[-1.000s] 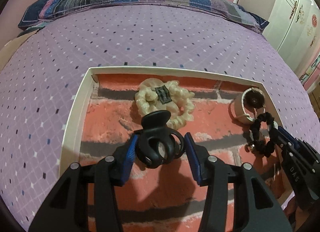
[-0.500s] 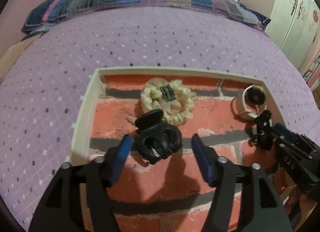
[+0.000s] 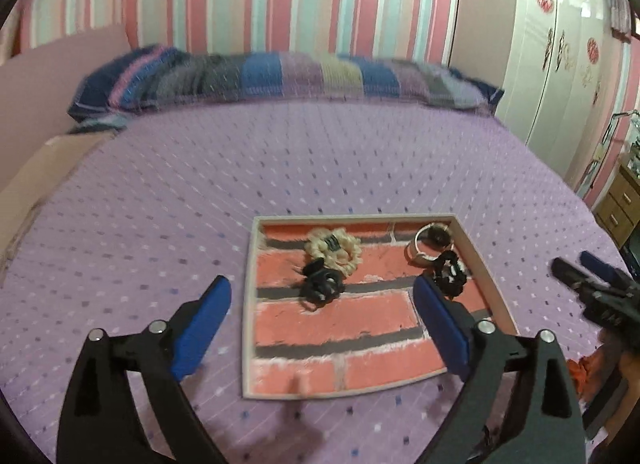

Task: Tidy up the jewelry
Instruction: 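Open both tools to release the items and lift away, then grasp the brown teardrop pendant with the left tool while the right tool grasps the orange scrunchie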

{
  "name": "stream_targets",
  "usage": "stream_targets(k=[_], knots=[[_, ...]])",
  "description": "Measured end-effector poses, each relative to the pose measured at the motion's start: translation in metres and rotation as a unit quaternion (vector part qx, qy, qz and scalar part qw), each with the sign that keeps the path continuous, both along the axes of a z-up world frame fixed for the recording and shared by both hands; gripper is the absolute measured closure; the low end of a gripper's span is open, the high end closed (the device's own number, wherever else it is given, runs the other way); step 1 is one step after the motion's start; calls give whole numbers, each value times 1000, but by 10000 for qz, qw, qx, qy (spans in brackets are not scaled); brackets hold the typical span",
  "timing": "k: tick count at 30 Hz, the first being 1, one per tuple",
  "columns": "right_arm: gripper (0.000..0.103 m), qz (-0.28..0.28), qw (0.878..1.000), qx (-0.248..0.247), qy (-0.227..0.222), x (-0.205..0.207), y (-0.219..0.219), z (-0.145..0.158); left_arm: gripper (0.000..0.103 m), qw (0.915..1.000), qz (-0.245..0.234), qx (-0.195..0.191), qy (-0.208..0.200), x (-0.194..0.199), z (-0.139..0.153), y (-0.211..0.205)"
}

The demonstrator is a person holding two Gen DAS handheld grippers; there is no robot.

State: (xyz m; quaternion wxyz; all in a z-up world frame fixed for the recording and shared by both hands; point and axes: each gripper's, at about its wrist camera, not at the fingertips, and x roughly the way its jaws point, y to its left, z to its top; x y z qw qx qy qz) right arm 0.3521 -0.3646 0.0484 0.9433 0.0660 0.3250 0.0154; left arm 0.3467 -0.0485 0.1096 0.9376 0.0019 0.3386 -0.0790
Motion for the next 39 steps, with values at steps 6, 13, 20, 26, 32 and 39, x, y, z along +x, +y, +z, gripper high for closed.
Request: stream_targets(k=[6,13,20,26,32,39], knots=[[4,-457,9961,-544,-519,-79,-26,34,4,9992,180,-48,-357,-66,35,26],[4,-936,9888,-833,-812,-162,-50,15,4,9977,304,-458,-406,-137,33,47],[4,-989,9840,-1122,-970,-195,-63,-21,4,9966,350,-748,21,-162,-12,50],[4,-1012,9869,-1039,-713,-187,-82,-44,4,9969,461,-615,177,-158,-35,48],[4,-1241,9882,-718,-531,-185,-104,-62,4,9962,463,-653,352,-154,-55,41],[4,-1375,9871,-636,-516,-183,-115,-72,4,9990,151,-195,377,-158,-82,4]])
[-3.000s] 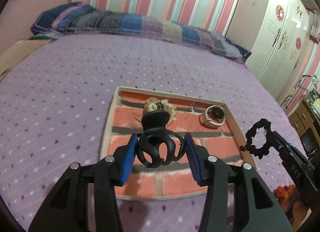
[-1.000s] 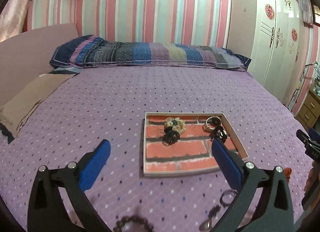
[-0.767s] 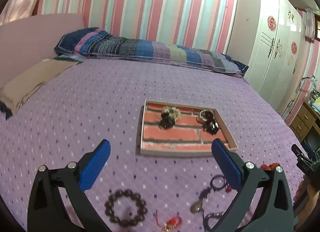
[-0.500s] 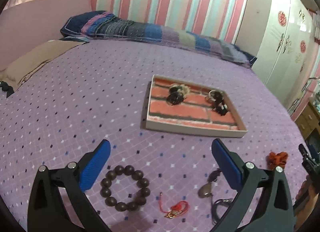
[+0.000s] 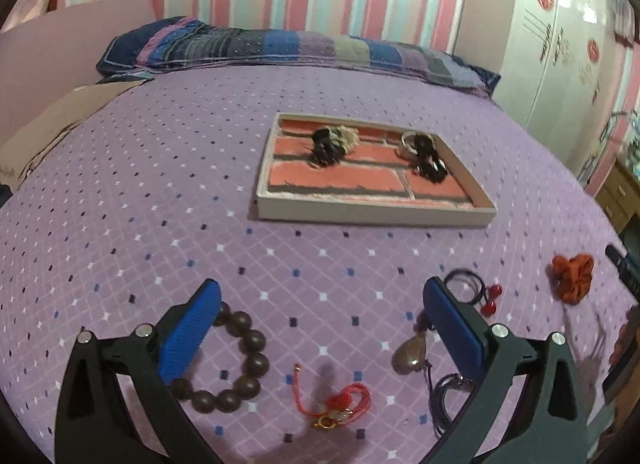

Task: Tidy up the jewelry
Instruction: 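Grasp the brown teardrop pendant with the left tool while the right tool grasps the orange scrunchie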

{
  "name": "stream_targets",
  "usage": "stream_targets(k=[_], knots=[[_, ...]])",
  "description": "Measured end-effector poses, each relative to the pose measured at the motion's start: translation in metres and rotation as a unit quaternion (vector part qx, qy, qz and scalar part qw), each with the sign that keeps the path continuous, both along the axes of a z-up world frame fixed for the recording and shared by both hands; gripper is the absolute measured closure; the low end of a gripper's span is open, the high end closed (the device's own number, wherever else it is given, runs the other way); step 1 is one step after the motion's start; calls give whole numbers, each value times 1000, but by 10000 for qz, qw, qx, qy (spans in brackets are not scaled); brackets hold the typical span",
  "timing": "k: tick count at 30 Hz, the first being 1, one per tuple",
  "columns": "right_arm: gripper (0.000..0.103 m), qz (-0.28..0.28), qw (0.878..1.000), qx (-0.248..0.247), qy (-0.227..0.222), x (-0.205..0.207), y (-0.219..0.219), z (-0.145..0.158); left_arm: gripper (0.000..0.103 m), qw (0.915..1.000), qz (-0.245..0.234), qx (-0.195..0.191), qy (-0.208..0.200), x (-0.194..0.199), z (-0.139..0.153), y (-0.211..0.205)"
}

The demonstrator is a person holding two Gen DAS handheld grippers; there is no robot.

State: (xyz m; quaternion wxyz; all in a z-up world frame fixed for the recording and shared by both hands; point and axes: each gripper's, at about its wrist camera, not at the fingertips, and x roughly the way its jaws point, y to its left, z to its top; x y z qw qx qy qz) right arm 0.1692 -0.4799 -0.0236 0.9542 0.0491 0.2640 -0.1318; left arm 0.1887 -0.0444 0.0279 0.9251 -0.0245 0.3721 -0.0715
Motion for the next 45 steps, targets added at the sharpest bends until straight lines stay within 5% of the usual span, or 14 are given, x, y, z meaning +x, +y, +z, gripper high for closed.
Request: stream_targets(k=[15,31,38,45], knots=[[4,18,9986,-175,495,17,3,-28,4,9968,-480,-349,535,8,-48,-42],[6,171,9947,-195,996,41,11,-61,5,9954,-761,-96,580,17,-69,-73],[41,348,9919,111,1218,49,7,-69,19,9950,-812,6,588,24,-77,-80],[58,367,9910,209,1268,52,6,-71,43,9951,-818,79,541,27,-78,-85]])
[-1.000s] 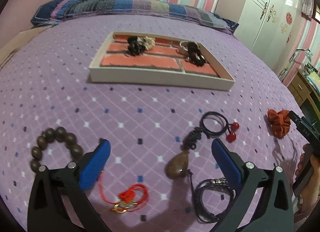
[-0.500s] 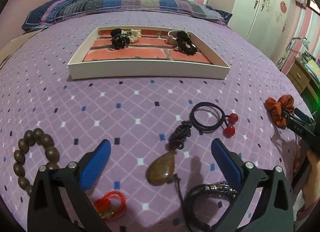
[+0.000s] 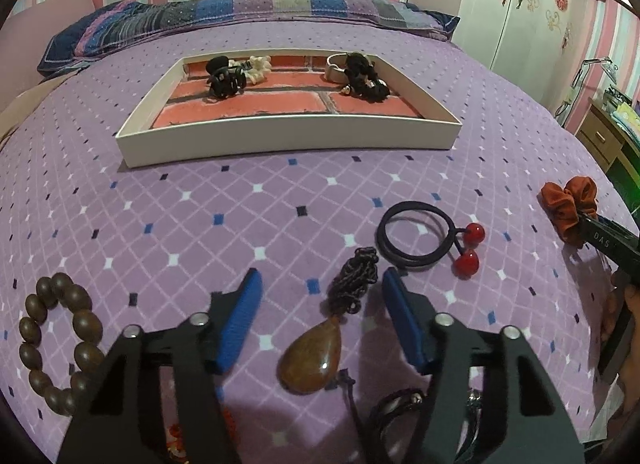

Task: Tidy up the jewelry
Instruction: 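Grasp the brown teardrop pendant with the left tool while the right tool grasps the orange scrunchie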

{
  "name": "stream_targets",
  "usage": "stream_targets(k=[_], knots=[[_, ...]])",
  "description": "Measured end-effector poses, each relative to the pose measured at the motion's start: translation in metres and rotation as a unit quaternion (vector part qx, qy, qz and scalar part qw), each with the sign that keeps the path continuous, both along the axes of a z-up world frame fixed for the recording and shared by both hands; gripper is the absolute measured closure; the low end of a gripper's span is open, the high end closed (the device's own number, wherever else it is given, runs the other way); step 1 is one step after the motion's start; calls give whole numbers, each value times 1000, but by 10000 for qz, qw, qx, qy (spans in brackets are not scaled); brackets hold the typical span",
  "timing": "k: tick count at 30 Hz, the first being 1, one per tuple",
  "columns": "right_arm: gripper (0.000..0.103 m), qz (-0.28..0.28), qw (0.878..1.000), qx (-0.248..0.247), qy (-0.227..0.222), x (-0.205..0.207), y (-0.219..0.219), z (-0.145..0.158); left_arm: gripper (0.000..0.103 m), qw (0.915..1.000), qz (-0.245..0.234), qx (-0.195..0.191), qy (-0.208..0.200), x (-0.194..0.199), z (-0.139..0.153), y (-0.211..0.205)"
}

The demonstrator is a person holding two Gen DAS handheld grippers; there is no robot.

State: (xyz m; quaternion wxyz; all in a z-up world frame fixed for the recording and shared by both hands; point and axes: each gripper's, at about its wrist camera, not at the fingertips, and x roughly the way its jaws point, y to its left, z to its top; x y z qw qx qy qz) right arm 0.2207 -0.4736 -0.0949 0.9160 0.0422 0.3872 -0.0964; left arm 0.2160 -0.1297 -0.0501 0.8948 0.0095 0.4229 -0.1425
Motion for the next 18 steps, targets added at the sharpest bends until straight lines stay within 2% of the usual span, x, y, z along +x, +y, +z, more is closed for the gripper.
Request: stream_targets(k=[5,10,18], knots=[[64,33,10000,-21,6,0,2,0,72,9997,-80,-203,66,1,1,-1],[67,35,10000,-12,3,0,2,1,80,9999,-60,-83,12,-1,2,-5],[74,7,10000,30,-7,1,2,2,80,10000,-59,35,-33,-2,2,-9]])
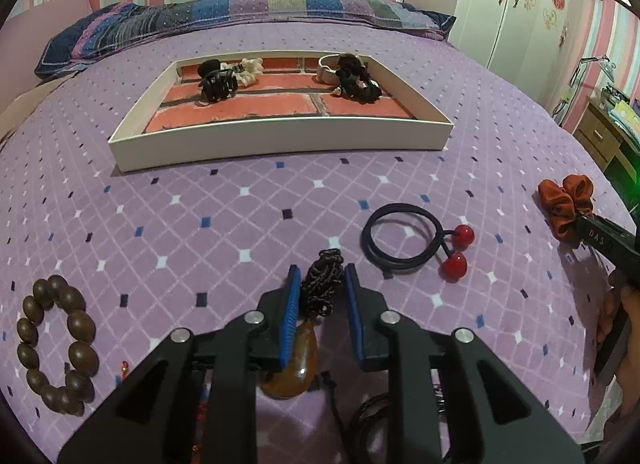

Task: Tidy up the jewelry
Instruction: 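Grasp the brown teardrop pendant with the left tool while the right tool grasps the orange scrunchie, then carry the pendant into the tray with the left tool while the right tool carries the scrunchie there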

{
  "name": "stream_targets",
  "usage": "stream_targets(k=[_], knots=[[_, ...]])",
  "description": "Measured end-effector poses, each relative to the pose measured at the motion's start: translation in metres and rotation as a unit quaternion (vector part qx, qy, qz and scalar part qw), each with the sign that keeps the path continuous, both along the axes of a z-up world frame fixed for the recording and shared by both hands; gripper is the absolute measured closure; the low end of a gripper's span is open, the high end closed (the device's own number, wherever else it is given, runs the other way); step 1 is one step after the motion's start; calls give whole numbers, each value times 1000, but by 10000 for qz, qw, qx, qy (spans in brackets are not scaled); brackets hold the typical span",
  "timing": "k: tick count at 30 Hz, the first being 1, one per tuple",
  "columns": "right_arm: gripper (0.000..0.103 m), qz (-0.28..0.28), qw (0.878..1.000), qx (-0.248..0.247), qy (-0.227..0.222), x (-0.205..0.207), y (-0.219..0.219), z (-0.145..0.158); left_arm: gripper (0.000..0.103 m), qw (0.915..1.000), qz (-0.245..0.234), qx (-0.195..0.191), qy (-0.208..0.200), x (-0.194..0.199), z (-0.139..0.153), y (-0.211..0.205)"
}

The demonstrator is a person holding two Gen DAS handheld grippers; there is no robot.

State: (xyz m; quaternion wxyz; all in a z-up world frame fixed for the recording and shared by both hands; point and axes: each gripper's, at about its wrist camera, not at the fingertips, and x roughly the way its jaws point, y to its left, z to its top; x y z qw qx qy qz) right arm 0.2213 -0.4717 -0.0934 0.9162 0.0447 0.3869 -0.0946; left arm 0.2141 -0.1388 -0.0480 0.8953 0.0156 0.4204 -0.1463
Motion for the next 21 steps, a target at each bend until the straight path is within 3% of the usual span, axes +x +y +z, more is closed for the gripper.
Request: stream_targets(k=[21], knots=[[80,-96,9997,222,-102,1,-1,6,81,9999,67,-79,-76,4,8,5]])
